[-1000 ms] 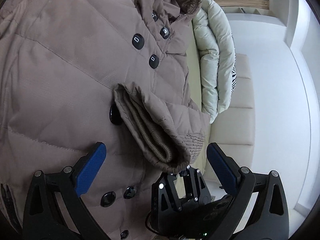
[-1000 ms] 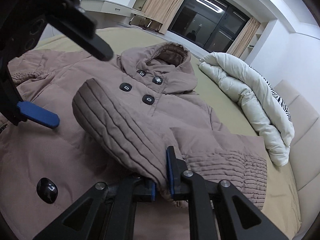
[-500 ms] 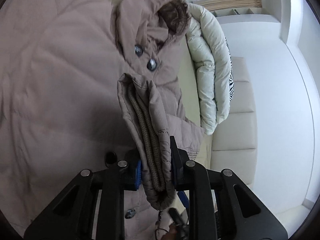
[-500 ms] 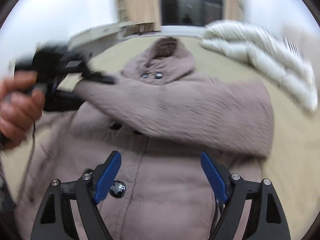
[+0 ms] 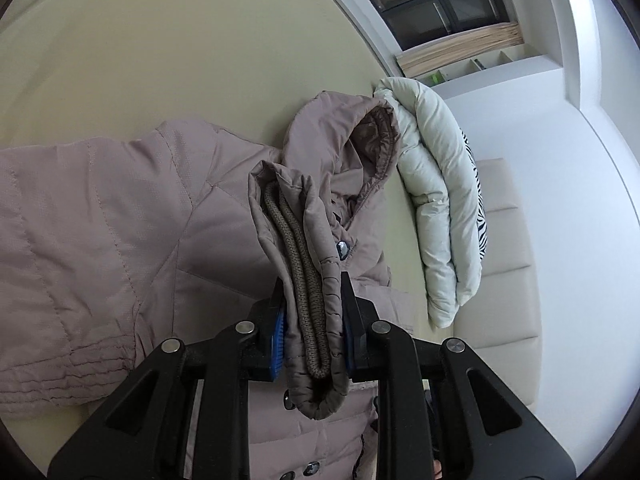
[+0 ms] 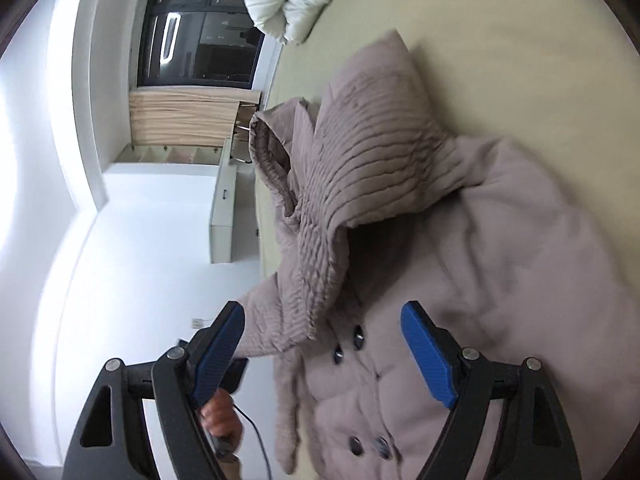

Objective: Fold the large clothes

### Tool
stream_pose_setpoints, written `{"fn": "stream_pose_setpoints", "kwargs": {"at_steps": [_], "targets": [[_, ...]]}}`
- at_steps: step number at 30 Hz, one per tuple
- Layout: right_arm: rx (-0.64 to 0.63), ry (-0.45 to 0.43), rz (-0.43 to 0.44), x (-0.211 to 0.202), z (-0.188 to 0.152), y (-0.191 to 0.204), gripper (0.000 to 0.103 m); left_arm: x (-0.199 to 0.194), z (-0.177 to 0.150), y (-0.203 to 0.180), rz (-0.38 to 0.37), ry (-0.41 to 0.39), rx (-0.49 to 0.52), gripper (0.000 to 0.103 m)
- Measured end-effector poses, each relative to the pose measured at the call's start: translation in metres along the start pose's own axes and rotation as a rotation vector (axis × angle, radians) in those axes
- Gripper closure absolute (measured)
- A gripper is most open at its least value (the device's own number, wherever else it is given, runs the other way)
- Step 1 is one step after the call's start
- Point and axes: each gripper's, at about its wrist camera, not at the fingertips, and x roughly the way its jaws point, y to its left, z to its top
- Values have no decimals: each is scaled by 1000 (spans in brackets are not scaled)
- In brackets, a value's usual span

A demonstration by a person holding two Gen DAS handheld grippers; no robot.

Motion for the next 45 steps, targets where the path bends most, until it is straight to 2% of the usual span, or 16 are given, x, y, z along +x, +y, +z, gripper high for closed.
{"fn": "stream_pose_setpoints", "kwargs": {"at_steps": [2,4,6,9,12,16,17,21,24,27,30,33,36,40,42,45], "targets": [[50,-34,9,17,8,-4,19,-3,1,5,1,-3,-5,83],[104,-48,56,28,22,-6,19,-3,0,10,4,-13,-14,83],[105,-106,49,32,35,-1,19,-6,-1,15,2,-35,-31,83],[161,-182,55,22,48,-3,20,-12,2,22,-3,-62,-50,83],[159,-257,55,2,59,1,20,-9,1,28,13,-54,-50,83],[186,-317,20,-19,80,-12,28,5,-9,36,31,-32,-59,85],[194,-314,-8,-21,83,-17,28,7,-11,38,33,-32,-63,87],[169,-294,-33,-37,84,-27,28,10,-12,44,51,-31,-61,87],[149,-284,-41,-44,79,-20,21,6,-13,41,69,-45,-44,87],[135,-208,-56,-42,71,-14,20,0,-22,19,100,-65,47,87],[21,-183,-97,-53,46,3,20,12,-33,-3,130,-39,159,86],[-52,-215,-81,-67,47,27,20,35,-46,-12,158,16,220,86],[-105,-285,-85,-79,61,45,20,59,-53,-4,199,47,217,86],[-146,-224,-76,-56,86,57,20,69,-55,14,238,35,207,86],[-153,-174,-90,-34,92,49,18,70,-53,17,274,22,230,86],[-101,-133,-214,10,111,16,18,77,-51,21,353,18,285,87]]}}
